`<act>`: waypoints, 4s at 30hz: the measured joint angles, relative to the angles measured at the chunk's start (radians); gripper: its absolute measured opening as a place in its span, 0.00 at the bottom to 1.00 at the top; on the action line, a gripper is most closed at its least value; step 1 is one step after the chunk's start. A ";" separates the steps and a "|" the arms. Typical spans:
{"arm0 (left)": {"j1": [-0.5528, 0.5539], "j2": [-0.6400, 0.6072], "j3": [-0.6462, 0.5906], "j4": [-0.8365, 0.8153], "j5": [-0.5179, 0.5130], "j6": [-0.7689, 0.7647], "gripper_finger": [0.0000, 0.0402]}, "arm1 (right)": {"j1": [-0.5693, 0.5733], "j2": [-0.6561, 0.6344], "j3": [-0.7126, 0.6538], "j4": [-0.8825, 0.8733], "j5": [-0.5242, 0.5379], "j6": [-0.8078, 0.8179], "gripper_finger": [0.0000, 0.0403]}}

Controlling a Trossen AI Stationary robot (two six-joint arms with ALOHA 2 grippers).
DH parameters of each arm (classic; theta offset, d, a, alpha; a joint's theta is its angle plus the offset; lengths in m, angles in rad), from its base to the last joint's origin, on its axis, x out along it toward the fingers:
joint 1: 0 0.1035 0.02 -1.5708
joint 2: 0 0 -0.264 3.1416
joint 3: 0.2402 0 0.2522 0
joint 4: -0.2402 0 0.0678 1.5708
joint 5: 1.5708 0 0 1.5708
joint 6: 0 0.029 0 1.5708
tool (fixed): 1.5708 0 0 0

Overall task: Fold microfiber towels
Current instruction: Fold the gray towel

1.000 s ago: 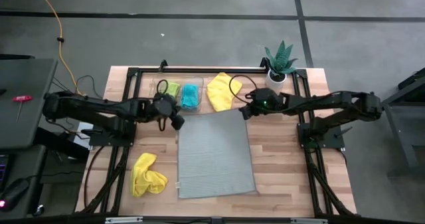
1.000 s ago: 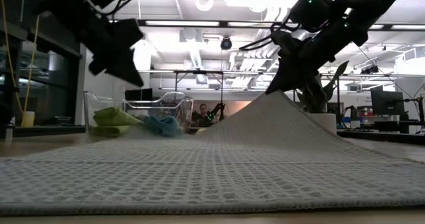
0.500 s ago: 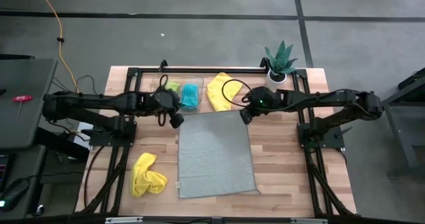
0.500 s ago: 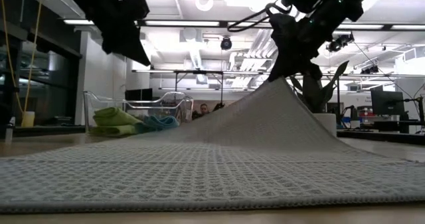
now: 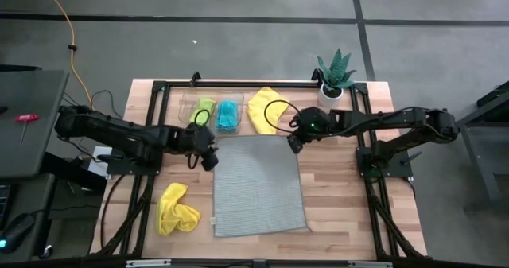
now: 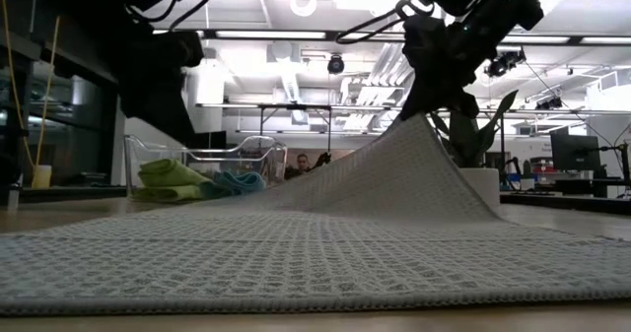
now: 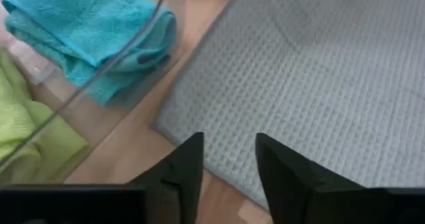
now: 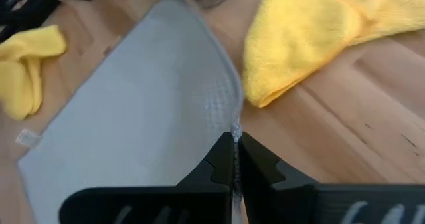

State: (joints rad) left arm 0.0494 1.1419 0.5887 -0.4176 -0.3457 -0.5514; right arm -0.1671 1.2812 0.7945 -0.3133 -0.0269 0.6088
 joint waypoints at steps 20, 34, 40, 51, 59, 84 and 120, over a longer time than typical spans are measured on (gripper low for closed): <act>-0.026 0.000 -0.036 0.063 -0.005 0.030 0.49 | 0.381 0.052 -0.001 0.070 -0.081 0.014 0.00; -0.026 0.146 -0.036 0.181 0.112 -0.001 0.49 | 0.502 0.209 -0.001 0.183 -0.080 0.099 0.00; -0.024 0.262 -0.016 0.258 0.039 -0.051 0.49 | 0.515 0.211 -0.001 0.172 -0.073 0.098 0.00; 0.058 0.362 -0.009 0.321 0.065 -0.180 0.49 | 0.516 0.211 -0.001 0.168 -0.053 0.080 0.00; 0.099 0.423 -0.008 0.406 0.150 -0.205 0.49 | 0.516 0.211 -0.001 0.168 -0.053 0.072 0.00; -0.058 0.067 -0.009 0.347 0.111 -0.011 0.00 | 0.514 0.209 0.036 0.156 -0.106 0.068 0.00; -0.549 -0.010 -0.009 0.258 -0.538 0.118 0.00 | 0.343 0.183 0.315 -0.549 0.309 0.151 0.00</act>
State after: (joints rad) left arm -0.4992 1.1324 0.5793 -0.1597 -0.8834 -0.4339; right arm 0.1756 1.4639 1.1095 -0.8624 0.2817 0.7597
